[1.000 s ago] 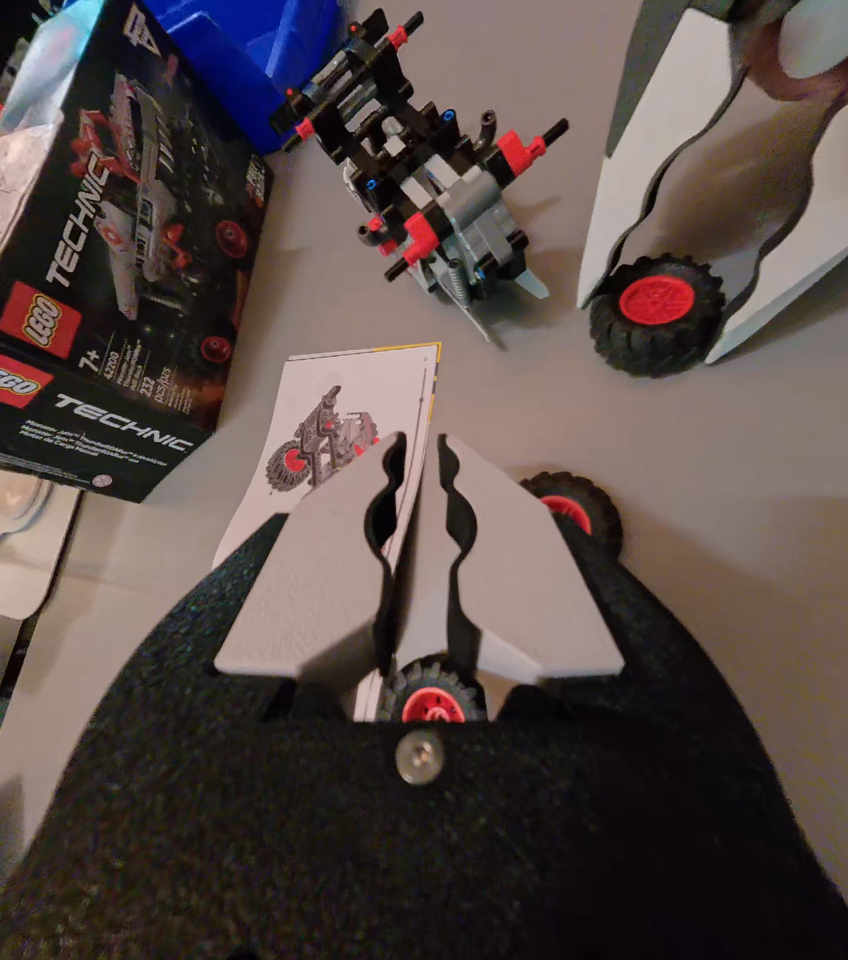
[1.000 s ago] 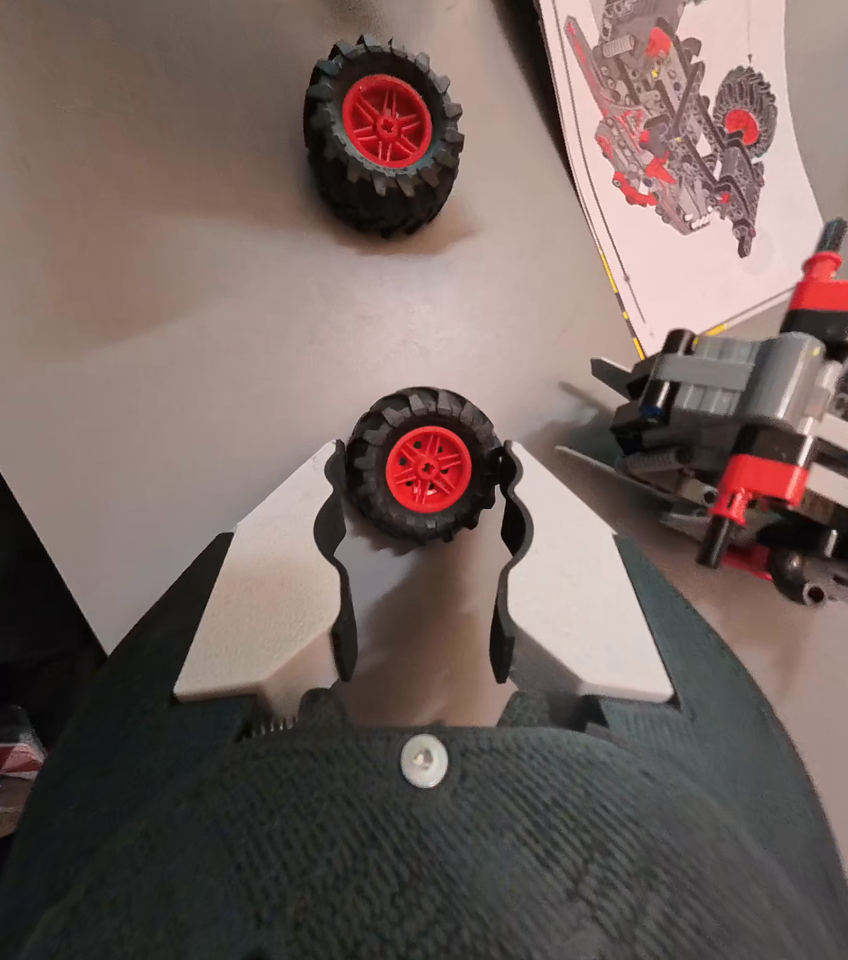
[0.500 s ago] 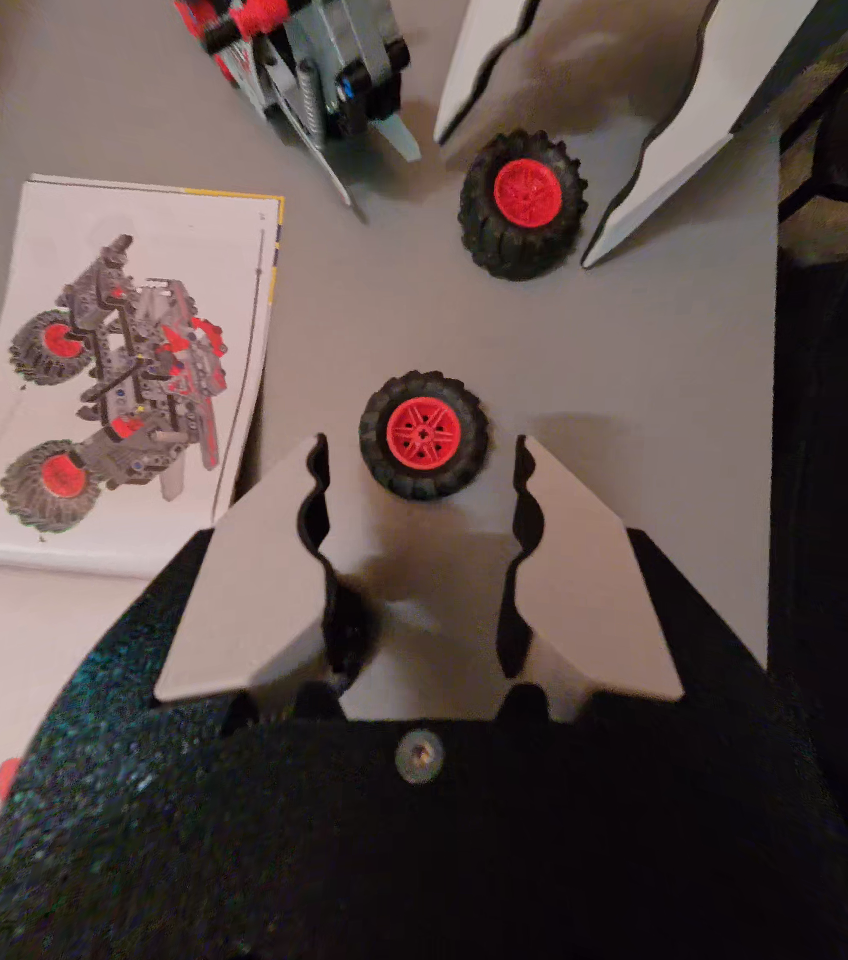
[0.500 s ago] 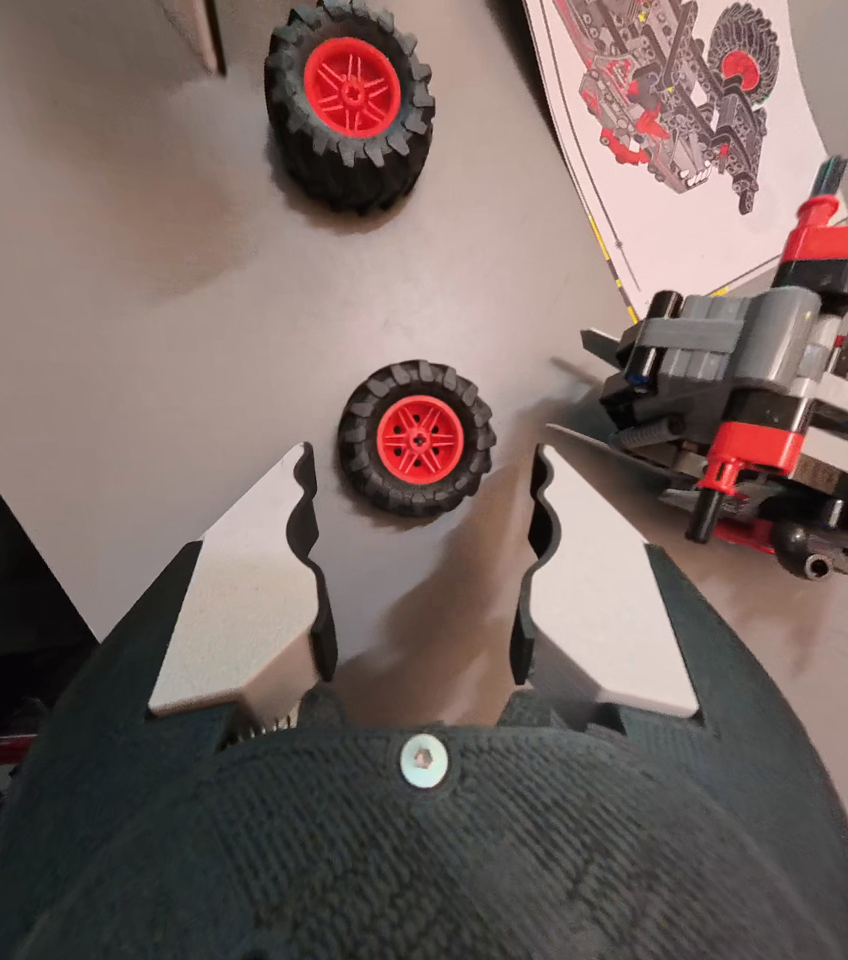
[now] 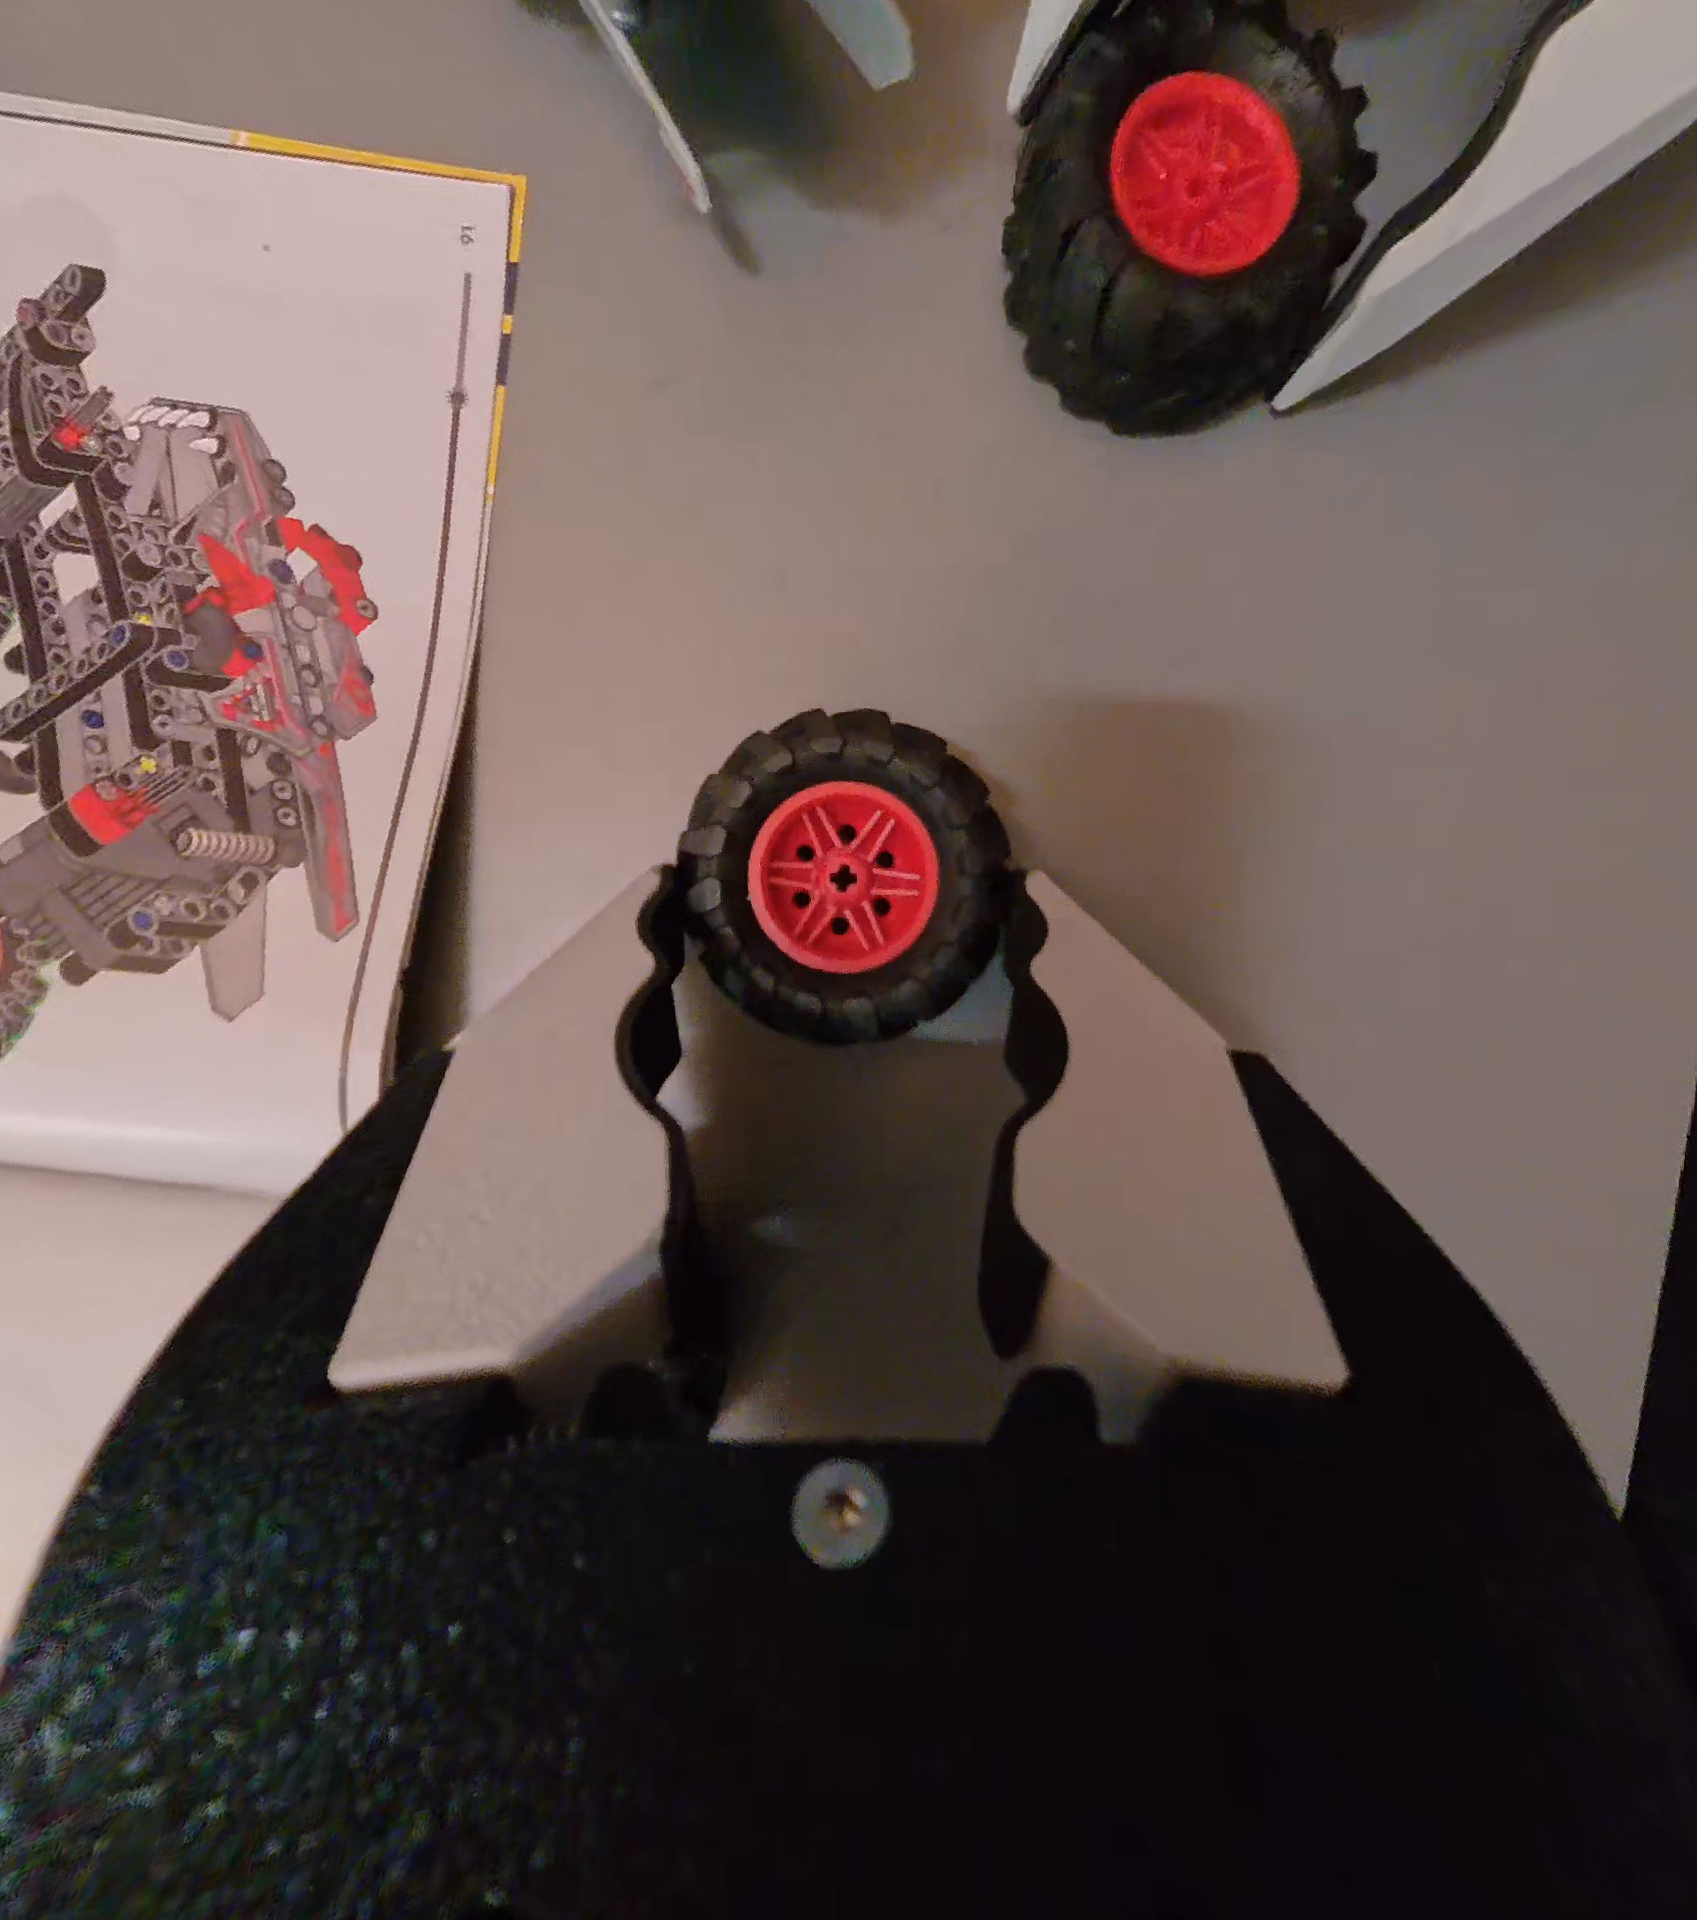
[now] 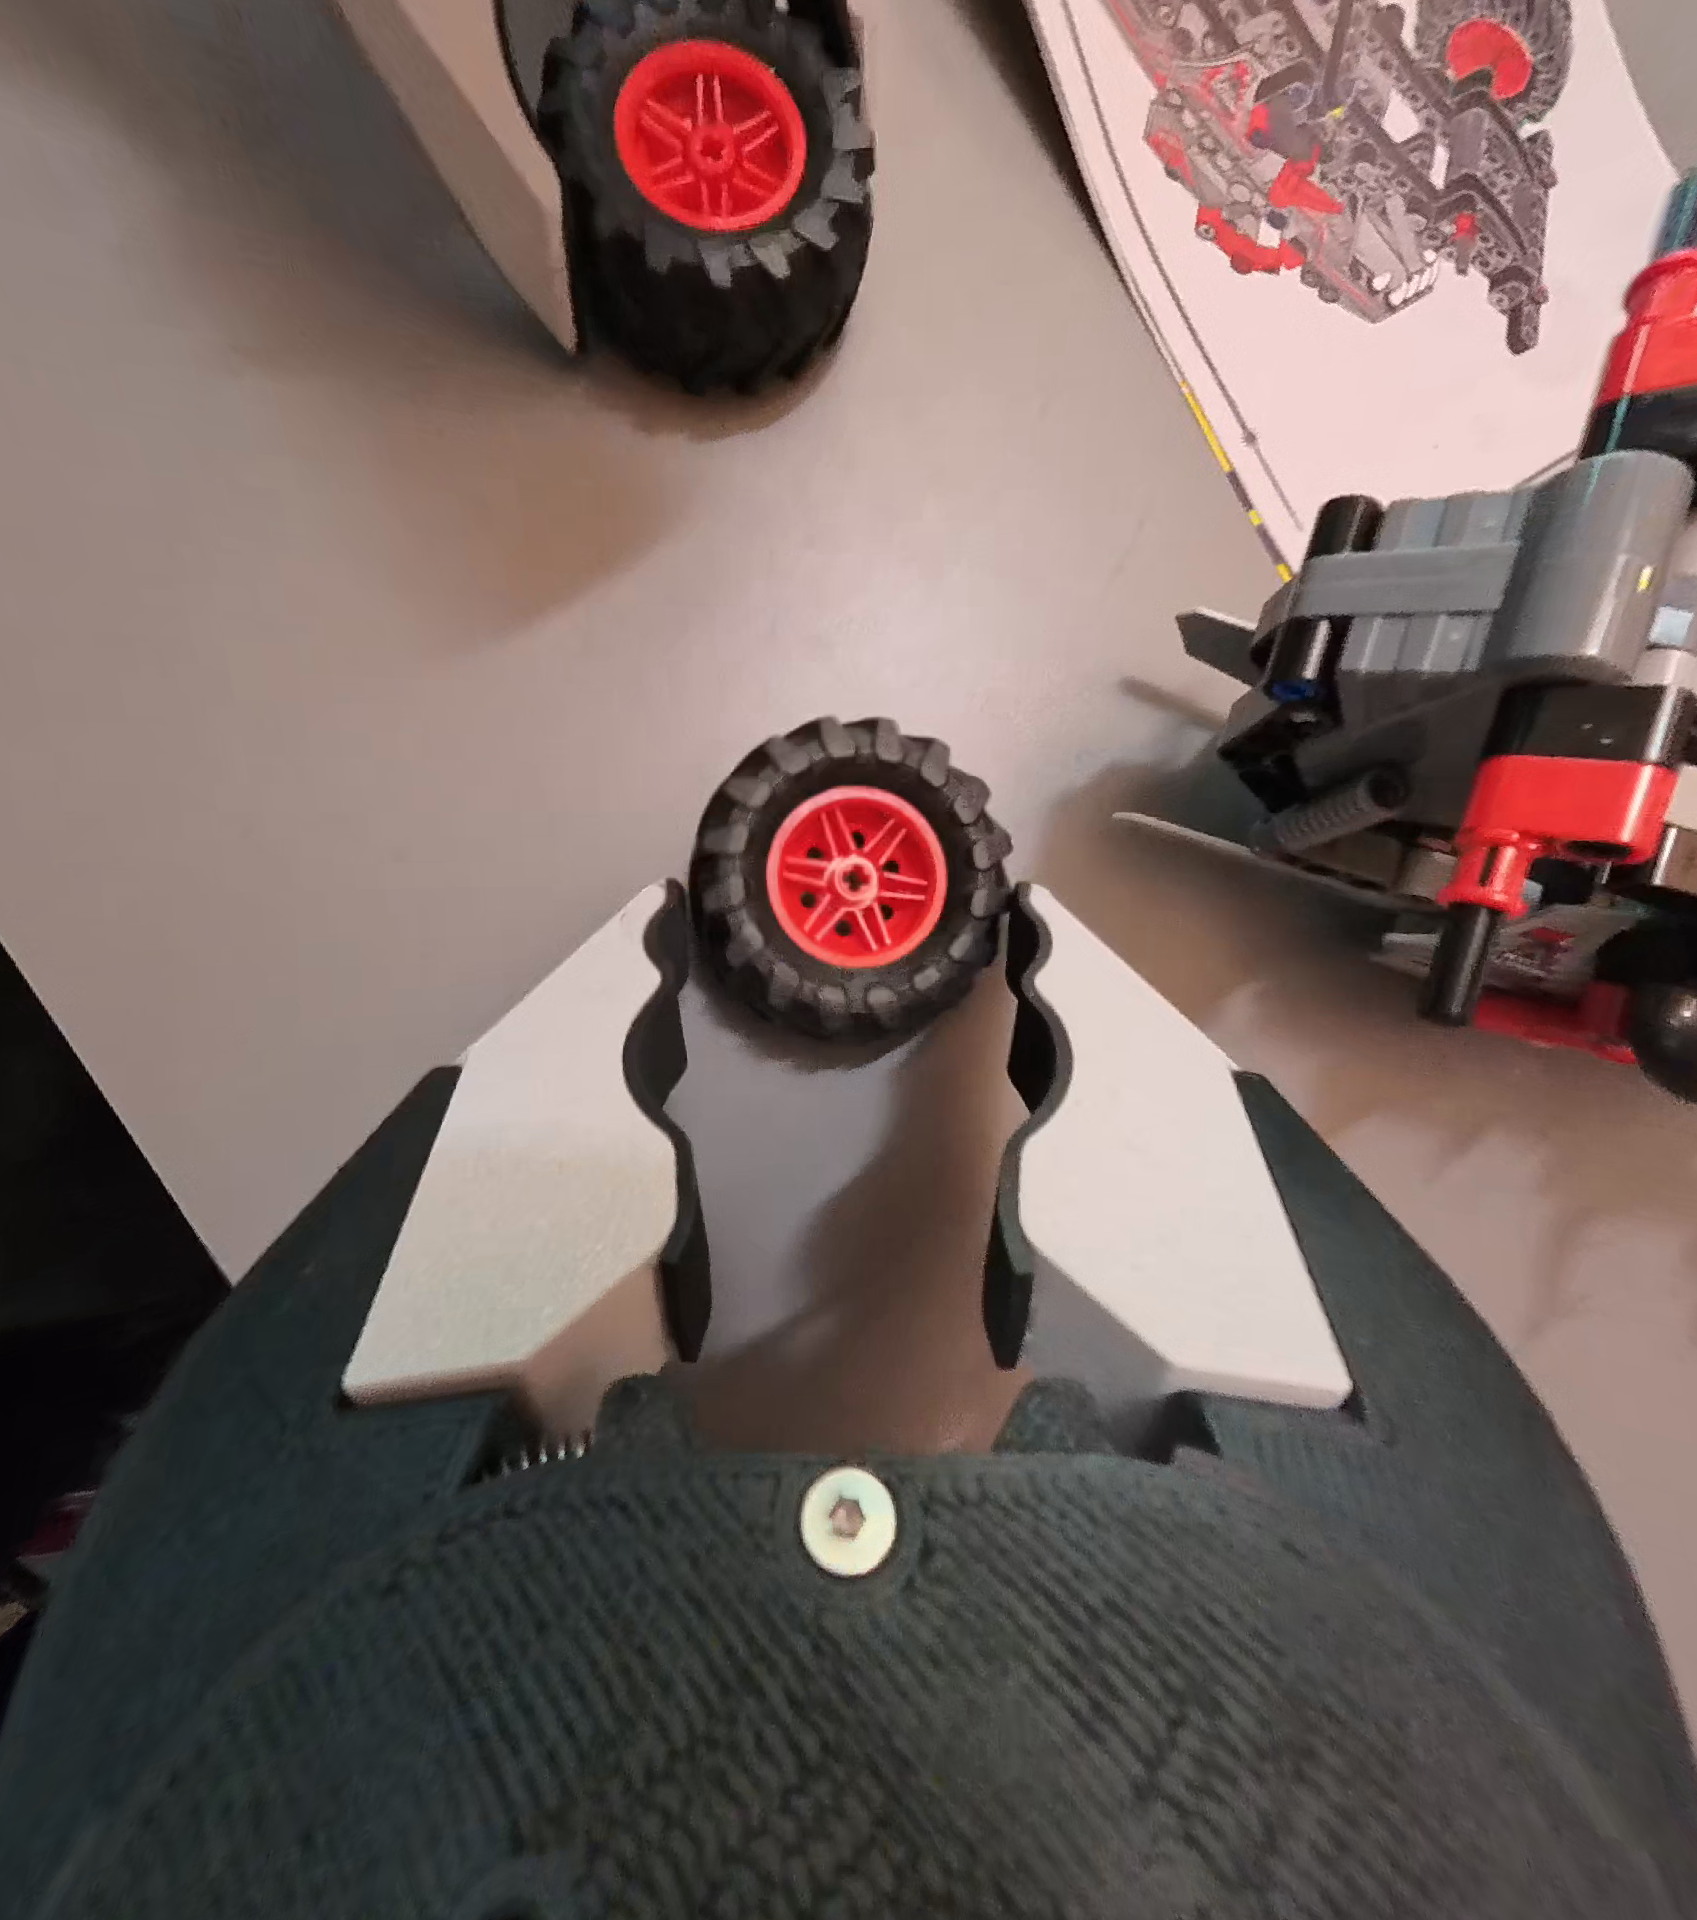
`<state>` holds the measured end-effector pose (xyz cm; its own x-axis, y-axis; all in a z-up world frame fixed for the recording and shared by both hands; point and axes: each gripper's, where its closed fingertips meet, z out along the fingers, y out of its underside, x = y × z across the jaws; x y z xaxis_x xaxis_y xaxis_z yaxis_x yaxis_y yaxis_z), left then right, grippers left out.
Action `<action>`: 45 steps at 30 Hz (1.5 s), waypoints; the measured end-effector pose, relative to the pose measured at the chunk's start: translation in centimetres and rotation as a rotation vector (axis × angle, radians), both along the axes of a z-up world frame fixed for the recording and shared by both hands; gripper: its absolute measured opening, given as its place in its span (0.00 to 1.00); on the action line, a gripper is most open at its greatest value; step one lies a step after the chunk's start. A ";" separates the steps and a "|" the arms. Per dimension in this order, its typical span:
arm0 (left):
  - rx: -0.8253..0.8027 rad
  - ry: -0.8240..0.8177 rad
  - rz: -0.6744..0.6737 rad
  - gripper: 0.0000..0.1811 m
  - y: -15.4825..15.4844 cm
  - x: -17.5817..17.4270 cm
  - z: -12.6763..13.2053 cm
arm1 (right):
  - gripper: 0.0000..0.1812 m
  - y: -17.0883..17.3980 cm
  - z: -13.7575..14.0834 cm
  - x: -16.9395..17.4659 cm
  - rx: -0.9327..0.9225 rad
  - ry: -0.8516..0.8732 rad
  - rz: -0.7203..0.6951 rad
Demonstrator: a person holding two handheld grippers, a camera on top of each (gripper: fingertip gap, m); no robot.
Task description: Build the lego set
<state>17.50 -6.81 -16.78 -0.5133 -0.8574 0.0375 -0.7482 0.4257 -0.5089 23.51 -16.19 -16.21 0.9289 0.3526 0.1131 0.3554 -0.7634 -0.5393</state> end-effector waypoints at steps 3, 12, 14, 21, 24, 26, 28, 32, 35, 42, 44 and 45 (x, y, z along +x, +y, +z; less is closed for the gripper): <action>0.031 0.006 -0.008 0.34 0.1 -0.1 0.0 | 0.35 0.3 0.1 0.0 0.007 -0.019 0.035; 0.168 -0.457 -0.246 0.33 -1.3 4.5 7.3 | 0.33 -0.3 -0.1 -0.1 -0.010 0.044 0.005; 0.262 -0.579 -0.358 0.30 -2.0 6.1 8.7 | 0.33 -0.5 0.2 0.3 0.029 0.085 -0.072; 0.281 -0.609 -0.581 0.21 -4.3 10.8 10.4 | 0.33 -1.5 3.5 3.7 0.299 0.188 -0.376; 0.203 -0.558 -0.643 0.21 -5.4 11.7 10.0 | 0.33 -1.4 5.1 4.1 0.421 0.228 -0.419; 0.168 -0.496 -0.672 0.21 -6.0 11.5 9.3 | 0.32 -1.1 6.2 4.6 0.507 0.258 -0.453; 0.209 -0.522 -0.673 0.21 -6.2 12.0 9.0 | 0.33 -0.9 6.7 4.6 0.552 0.301 -0.454; 0.380 -0.618 -0.679 0.14 -6.2 13.1 8.7 | 0.32 -1.0 6.5 5.3 0.573 0.309 -0.484; 0.438 -0.648 -0.681 0.13 -6.6 13.4 8.3 | 0.32 -0.8 6.5 5.3 0.588 0.328 -0.472; 0.538 -0.736 -0.654 0.07 -7.2 14.4 8.5 | 0.32 -0.6 7.4 6.4 0.713 0.363 -0.519; 0.509 -0.751 -0.617 0.07 -7.4 14.7 8.6 | 0.32 -0.8 7.7 6.8 0.746 0.412 -0.539; 0.501 -0.758 -0.604 0.07 -7.4 14.8 8.7 | 0.32 -1.2 7.6 7.4 0.754 0.427 -0.571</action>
<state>32.26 -14.21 -8.12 -0.5973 -0.2862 -0.7493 0.0889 0.9048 -0.4164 30.90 -17.37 -8.57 0.9499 -0.1788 -0.2562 -0.2863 -0.1698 -0.9430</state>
